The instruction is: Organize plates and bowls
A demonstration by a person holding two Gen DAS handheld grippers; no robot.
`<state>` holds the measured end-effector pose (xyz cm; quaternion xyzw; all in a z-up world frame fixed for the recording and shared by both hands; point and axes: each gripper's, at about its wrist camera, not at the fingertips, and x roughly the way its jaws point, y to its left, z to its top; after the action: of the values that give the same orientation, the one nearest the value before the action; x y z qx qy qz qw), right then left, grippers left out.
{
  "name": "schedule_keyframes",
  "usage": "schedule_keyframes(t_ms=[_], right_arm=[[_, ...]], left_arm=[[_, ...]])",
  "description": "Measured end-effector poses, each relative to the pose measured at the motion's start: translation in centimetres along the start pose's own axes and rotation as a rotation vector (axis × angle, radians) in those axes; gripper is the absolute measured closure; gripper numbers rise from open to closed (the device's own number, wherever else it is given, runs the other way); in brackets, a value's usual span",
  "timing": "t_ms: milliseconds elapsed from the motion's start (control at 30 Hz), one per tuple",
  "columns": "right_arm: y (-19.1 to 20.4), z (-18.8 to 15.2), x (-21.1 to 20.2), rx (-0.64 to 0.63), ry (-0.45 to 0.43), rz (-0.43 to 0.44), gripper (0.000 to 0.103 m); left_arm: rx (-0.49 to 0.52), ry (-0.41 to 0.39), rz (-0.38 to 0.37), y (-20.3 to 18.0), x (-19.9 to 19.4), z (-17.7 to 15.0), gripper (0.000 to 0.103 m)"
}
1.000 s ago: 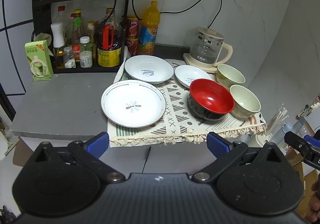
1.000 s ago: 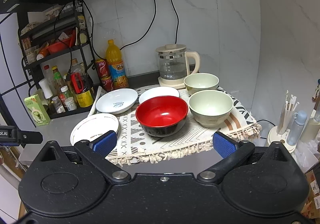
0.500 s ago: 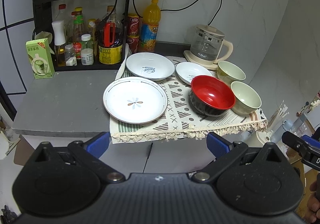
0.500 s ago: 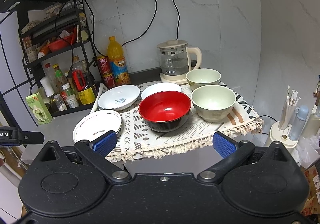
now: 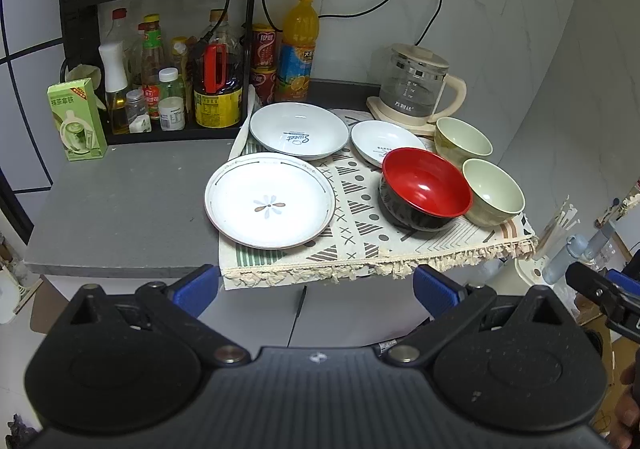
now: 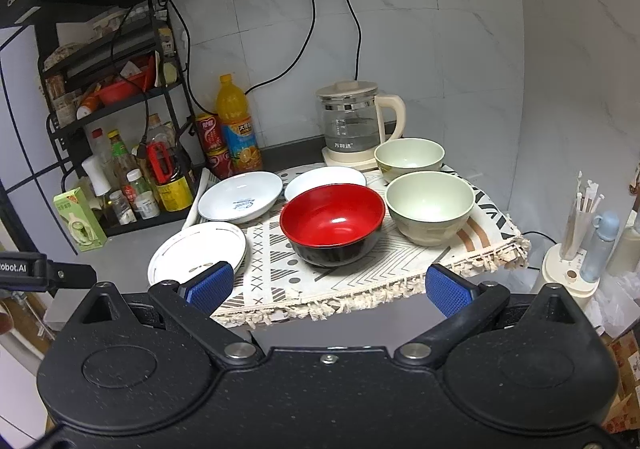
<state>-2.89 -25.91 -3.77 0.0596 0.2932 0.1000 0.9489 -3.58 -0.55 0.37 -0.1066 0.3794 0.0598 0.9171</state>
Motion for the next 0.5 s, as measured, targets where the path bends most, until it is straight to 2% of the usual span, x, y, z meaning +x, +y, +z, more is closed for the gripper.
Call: schedule_keyframes(t_ms=[367, 500], right_arm=[[-0.9, 0.2, 1.3, 0.000, 0.055, 0.030, 0.000], [-1.4, 0.5, 1.8, -0.015, 0.065, 0.012, 0.000]], left_arm=[[-0.011, -0.004, 0.015, -1.1, 0.4, 0.1, 0.001], [-0.019, 0.008, 0.018, -1.3, 0.9, 0.3, 0.001]])
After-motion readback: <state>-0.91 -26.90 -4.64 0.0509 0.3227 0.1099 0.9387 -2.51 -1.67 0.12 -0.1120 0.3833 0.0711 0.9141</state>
